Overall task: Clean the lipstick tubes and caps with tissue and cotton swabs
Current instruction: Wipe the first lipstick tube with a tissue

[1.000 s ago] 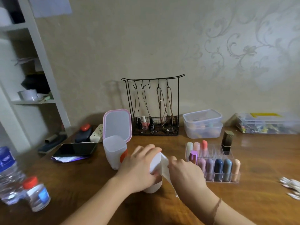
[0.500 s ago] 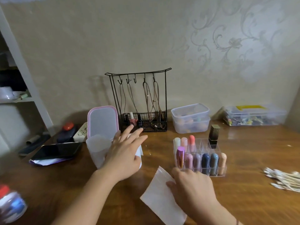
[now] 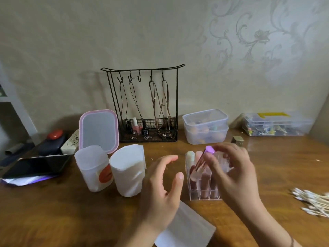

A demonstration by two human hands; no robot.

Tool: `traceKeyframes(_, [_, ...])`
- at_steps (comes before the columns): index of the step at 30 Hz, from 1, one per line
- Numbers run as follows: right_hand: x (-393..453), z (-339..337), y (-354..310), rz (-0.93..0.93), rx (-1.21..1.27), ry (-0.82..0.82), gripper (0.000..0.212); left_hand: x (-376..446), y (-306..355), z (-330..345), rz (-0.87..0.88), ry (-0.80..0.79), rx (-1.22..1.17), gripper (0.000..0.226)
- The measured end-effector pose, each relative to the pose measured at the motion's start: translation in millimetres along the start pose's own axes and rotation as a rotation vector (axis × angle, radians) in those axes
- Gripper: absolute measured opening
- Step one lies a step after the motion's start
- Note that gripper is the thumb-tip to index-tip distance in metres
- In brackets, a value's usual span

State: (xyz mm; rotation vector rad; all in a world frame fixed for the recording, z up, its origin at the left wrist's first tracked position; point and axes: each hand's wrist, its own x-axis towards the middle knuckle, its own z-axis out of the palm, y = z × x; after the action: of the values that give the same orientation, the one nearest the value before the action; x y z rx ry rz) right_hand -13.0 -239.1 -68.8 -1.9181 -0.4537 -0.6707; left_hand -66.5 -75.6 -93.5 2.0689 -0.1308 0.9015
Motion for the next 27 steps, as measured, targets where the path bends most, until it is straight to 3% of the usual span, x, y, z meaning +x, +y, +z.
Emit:
traceKeyframes(3, [-7.1,-1.5,-8.4,0.197,0.544,-0.015,0.022,-4.3,11.0,2.3,-0.006,-0.108,-0.058,0.040])
traceKeyframes(6, [-20.0,7.6,-10.9,0.350,0.814,-0.180,0.045,-10.9,10.4,10.7,0.026,-0.207,-0.024,0.038])
traceKeyframes(8, [-23.4,13.8,-10.7,0.401,0.911,-0.191,0.050,-12.7,6.7,12.5,0.015,-0.229,-0.002,0.037])
traceKeyframes(11, [-25.5,17.3,-6.2,0.408,0.912,-0.180,0.029,-13.7,7.0,8.7,-0.009,-0.266,-0.011,0.031])
traceKeyframes(13, [-26.4,19.4,-2.9,0.410,0.936,-0.183,0.032,-12.4,9.8,6.2,-0.031,-0.296,-0.045,0.022])
traceKeyframes(17, [-12.9,-0.3,-1.7,0.476,1.175,-0.083,0.021,-10.3,11.1,-0.3,-0.043,-0.354,-0.086,0.019])
traceKeyframes(19, [-6.5,-22.5,-2.6,0.296,0.909,-0.140,0.012,-10.9,8.8,-1.8,-0.066,-0.352,-0.125,0.020])
traceKeyframes(23, [-13.6,-42.5,5.2,-0.159,-0.157,-0.484,0.029,-9.0,3.0,-1.0,-0.170,-0.227,-0.225,0.018])
traceKeyframes(27, [-24.4,-31.5,-10.5,-0.127,-0.373,-0.691,0.029,-3.8,1.2,-3.3,-0.348,-0.111,-0.403,0.027])
